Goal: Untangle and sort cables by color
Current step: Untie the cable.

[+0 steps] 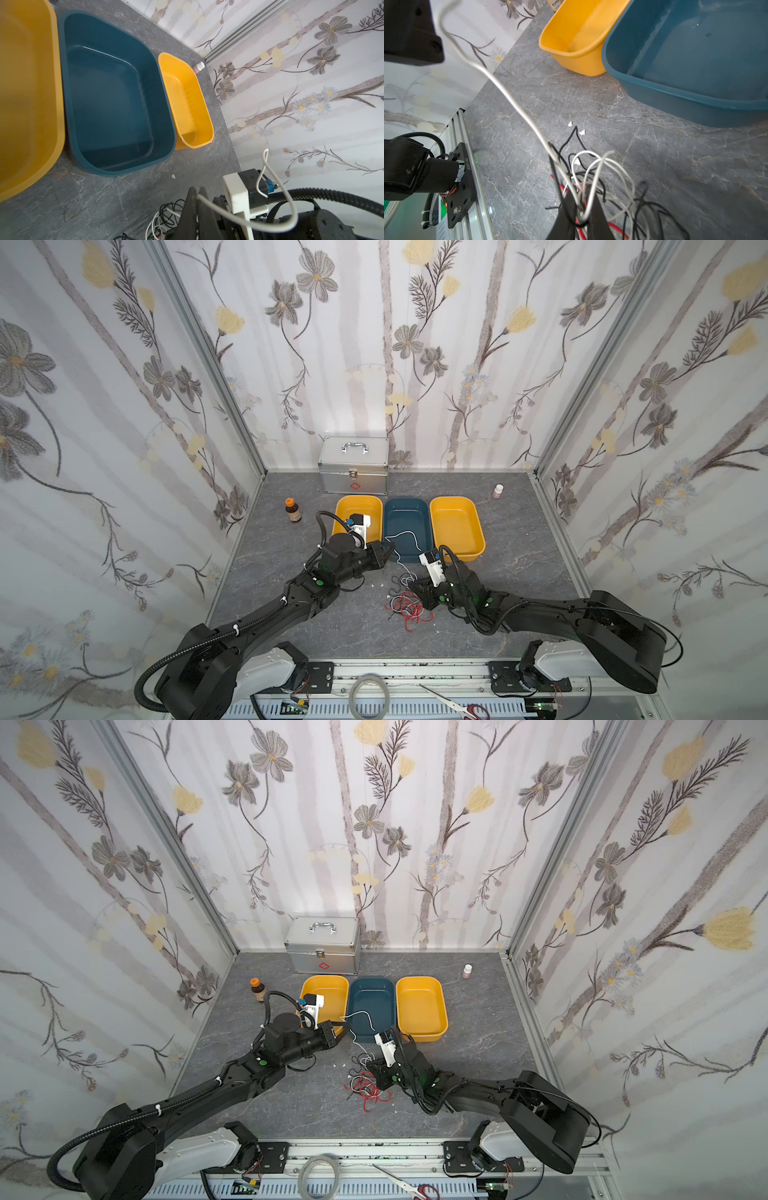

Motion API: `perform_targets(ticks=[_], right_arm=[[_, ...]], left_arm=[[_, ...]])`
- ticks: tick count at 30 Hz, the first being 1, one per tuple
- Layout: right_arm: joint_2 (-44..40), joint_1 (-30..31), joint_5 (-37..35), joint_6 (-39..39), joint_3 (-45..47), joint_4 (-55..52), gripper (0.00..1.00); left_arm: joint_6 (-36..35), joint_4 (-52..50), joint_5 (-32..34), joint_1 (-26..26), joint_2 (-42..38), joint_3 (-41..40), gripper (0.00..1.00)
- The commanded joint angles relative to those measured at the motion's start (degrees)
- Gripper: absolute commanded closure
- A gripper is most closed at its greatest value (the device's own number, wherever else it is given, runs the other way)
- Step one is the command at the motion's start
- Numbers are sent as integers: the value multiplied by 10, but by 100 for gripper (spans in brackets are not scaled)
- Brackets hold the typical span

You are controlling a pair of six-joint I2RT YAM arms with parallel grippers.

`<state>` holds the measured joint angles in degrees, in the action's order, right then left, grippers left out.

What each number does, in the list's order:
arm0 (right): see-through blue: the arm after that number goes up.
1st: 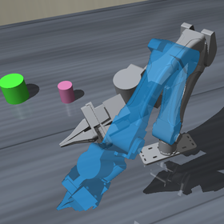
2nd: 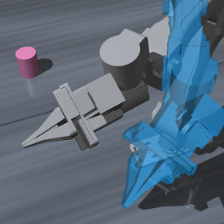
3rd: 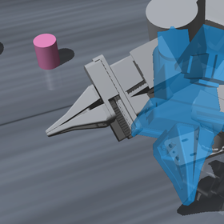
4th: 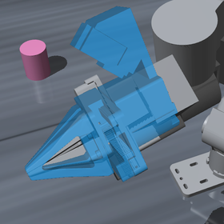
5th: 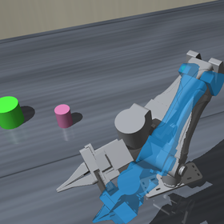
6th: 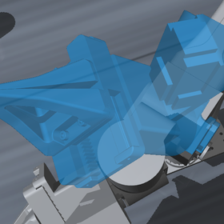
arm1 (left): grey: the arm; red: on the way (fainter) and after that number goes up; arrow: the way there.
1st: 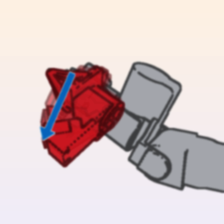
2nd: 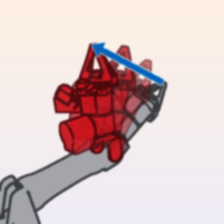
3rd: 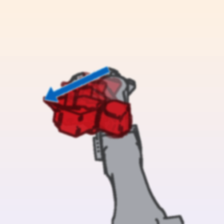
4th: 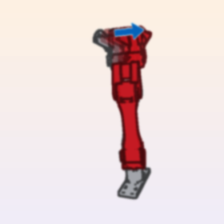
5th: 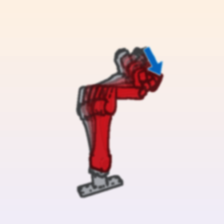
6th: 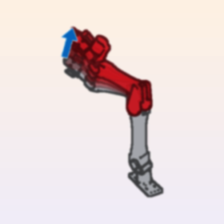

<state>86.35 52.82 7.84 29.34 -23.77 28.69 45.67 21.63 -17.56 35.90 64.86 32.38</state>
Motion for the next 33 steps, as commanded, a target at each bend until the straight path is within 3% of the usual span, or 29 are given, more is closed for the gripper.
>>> perform_targets(ticks=[1,13,18,21,27,33], right_arm=[[-3,0,-7,1,3,-14,84],[-10,0,26,-5,0,-10,61],[-28,0,49,-7,-9,31,37],[-19,0,55,-11,-30,51,30],[32,0,15,-25,-88,64,28],[112,0,23,-19,-138,56,31]], left_arm=[[12,11,3,-6,-12,5,100],[7,-30,-8,-15,-35,33,100],[15,-24,-16,-15,-30,35,100],[23,-11,-21,-15,-26,35,100],[33,-3,-34,-14,-21,37,100],[41,5,-34,-13,-30,39,100]])
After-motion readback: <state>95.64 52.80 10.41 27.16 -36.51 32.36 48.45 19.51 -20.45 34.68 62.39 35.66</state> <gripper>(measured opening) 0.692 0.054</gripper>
